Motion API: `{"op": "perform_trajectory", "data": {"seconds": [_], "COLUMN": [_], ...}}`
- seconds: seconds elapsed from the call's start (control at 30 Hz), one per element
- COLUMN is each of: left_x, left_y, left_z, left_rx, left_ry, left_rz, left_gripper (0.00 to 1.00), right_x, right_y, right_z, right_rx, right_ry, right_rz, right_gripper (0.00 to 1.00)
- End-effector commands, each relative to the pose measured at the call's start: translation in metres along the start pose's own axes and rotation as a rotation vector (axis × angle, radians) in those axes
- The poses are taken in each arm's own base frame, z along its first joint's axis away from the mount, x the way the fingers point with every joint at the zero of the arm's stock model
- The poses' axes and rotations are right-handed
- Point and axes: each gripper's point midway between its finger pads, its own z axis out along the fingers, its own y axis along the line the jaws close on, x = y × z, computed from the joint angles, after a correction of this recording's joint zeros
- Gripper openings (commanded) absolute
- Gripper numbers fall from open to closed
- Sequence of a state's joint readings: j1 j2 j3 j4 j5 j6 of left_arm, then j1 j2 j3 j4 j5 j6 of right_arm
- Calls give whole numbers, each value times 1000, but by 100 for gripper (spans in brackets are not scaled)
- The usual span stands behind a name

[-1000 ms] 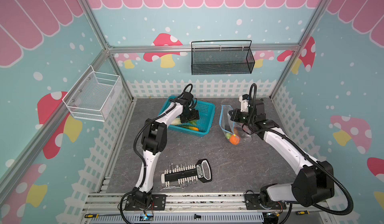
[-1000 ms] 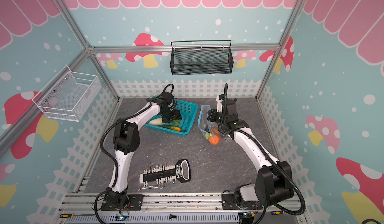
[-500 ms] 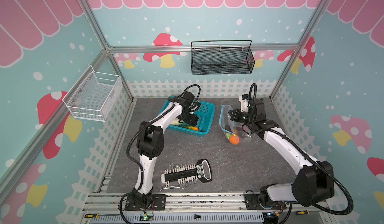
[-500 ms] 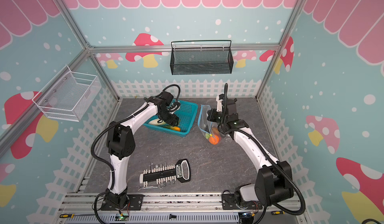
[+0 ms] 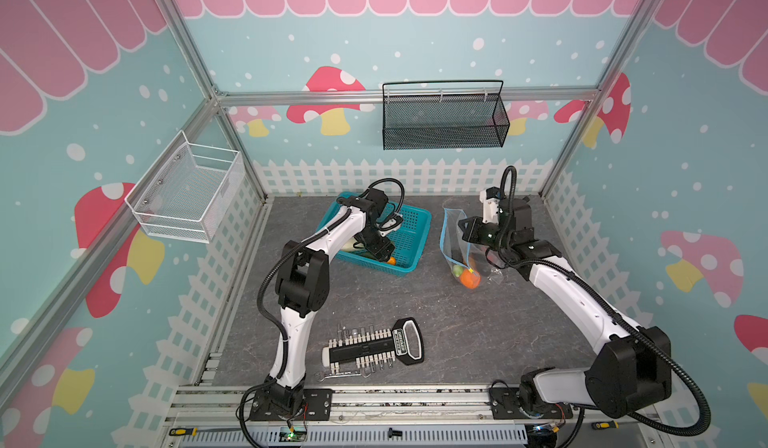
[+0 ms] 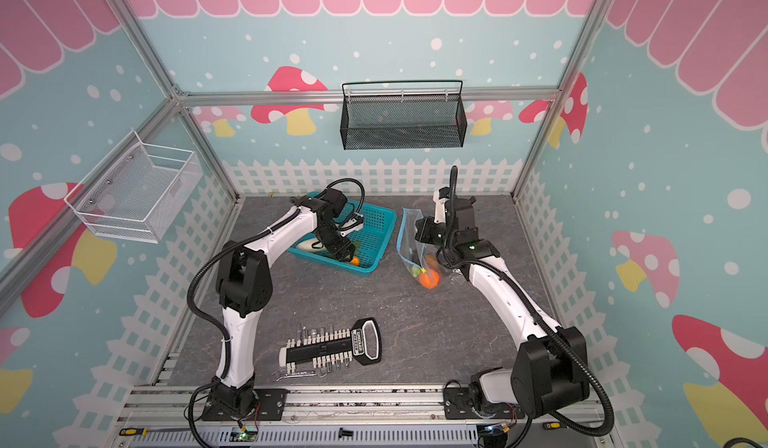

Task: Place the food in the zip-top bag and seal the zipper
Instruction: 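Lower the open left gripper into the basket over the orange-green papaya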

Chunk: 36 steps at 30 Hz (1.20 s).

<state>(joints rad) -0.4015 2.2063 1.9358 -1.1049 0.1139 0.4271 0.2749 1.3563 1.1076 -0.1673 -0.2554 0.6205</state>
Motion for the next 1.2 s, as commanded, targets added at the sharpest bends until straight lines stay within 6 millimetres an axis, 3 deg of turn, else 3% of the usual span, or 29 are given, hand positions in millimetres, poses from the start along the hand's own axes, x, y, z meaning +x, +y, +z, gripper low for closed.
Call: {"op": "perform_trajectory", "data": {"seconds": [0.0,0.03,0.17,0.3,0.7,0.8,1.0,1.07,1.17], "left_x": [3,-1,1,1,-22,-29,-44,-40,-23], "left_y": [-2,-11,-6,2,32,28,7,2,-5], "left_z": [10,12,19,21,11,2,-41,-46,-37], "left_rx": [15,11,-24,-73,-167,-148,-159,-158,-152], "left_ry": [38,42,60,60,-33,-67,-173,-171,-120], "left_rz": [61,83,71,50,-138,-172,-54,-7,85], "left_gripper": [88,88,88,88,84,84,88,90,92], "right_x": [-15,-16,-18,-18,-18,-17,-16,-16,-16], "right_y": [7,8,8,9,8,7,7,7,8], "right_z": [-10,-10,-12,-12,-15,-14,-15,-15,-15], "right_rx": [-10,-11,-10,-12,-10,-8,-8,-9,-8], "right_ry": [-41,-42,-47,-48,-52,-49,-47,-45,-47], "right_rz": [-20,-21,-21,-23,-23,-23,-23,-24,-26], "right_gripper": [2,2,2,2,2,2,2,2,2]}}
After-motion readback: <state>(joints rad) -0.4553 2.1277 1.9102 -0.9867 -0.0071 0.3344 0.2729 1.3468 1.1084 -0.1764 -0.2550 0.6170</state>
